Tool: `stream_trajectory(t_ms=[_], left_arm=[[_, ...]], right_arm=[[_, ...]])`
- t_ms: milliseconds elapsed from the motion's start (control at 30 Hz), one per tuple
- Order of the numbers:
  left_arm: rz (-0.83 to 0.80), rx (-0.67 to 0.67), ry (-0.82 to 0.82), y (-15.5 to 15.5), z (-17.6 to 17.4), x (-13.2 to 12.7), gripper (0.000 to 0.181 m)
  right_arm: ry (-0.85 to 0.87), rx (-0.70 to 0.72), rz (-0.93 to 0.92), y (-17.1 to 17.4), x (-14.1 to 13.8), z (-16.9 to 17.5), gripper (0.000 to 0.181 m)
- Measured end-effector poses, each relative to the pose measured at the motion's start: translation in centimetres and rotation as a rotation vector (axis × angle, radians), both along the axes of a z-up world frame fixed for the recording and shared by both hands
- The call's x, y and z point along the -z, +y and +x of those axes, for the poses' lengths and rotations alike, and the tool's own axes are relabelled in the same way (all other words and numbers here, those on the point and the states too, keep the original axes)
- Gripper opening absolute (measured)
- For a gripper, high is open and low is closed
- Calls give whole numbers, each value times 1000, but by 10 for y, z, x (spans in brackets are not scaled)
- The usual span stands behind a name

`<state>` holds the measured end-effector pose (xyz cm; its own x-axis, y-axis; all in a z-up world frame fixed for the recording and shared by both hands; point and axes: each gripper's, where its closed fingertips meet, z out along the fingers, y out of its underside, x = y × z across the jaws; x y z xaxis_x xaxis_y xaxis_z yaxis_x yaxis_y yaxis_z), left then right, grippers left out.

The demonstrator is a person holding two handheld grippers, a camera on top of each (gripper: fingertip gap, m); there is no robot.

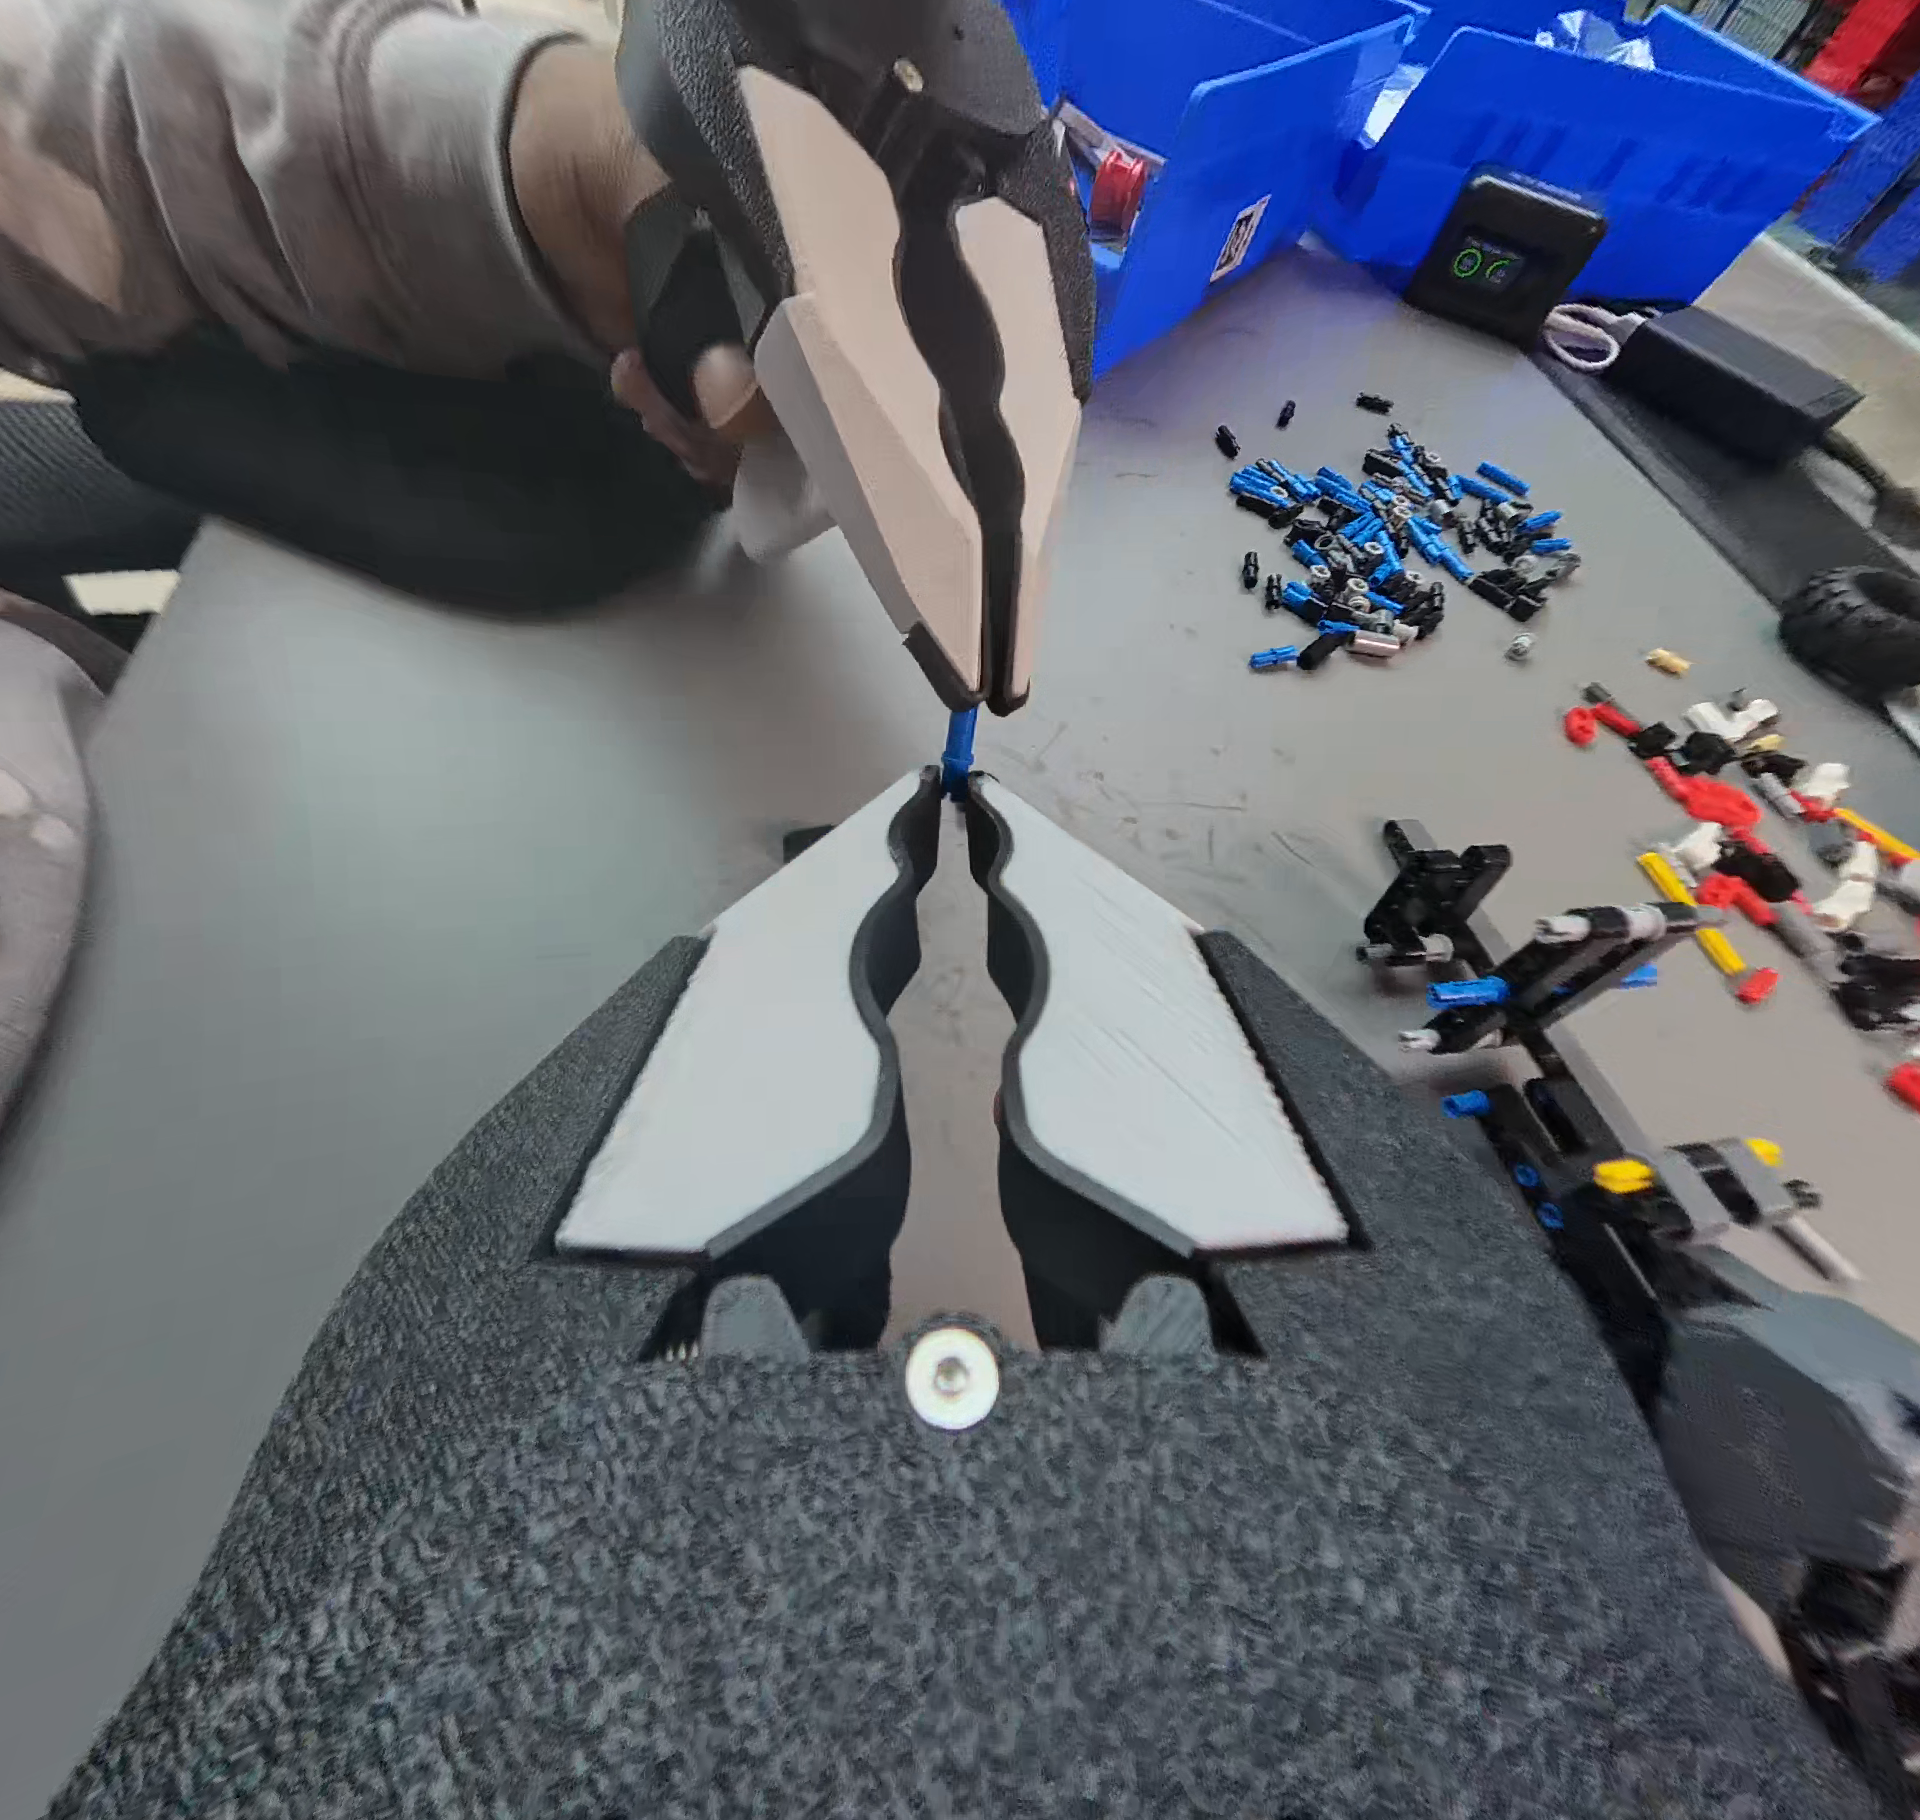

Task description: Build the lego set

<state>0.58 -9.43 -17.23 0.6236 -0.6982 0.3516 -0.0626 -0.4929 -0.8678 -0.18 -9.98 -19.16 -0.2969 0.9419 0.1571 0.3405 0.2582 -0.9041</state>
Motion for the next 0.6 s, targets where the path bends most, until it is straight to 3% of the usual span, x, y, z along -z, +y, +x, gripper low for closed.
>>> stream_trajectory(t_ms=[167, 233, 600], left_arm=[[53, -13, -76, 0, -1, -14, 7], [84, -18, -78, -1, -4, -18, 16], [143, 17, 39, -11, 1, -11, 8]], right_arm=[[48, 11, -146, -2, -12, -4, 4], [57, 6, -191, -3, -17, -4, 4], [74, -11, -156, -11, -20, -4, 4]])
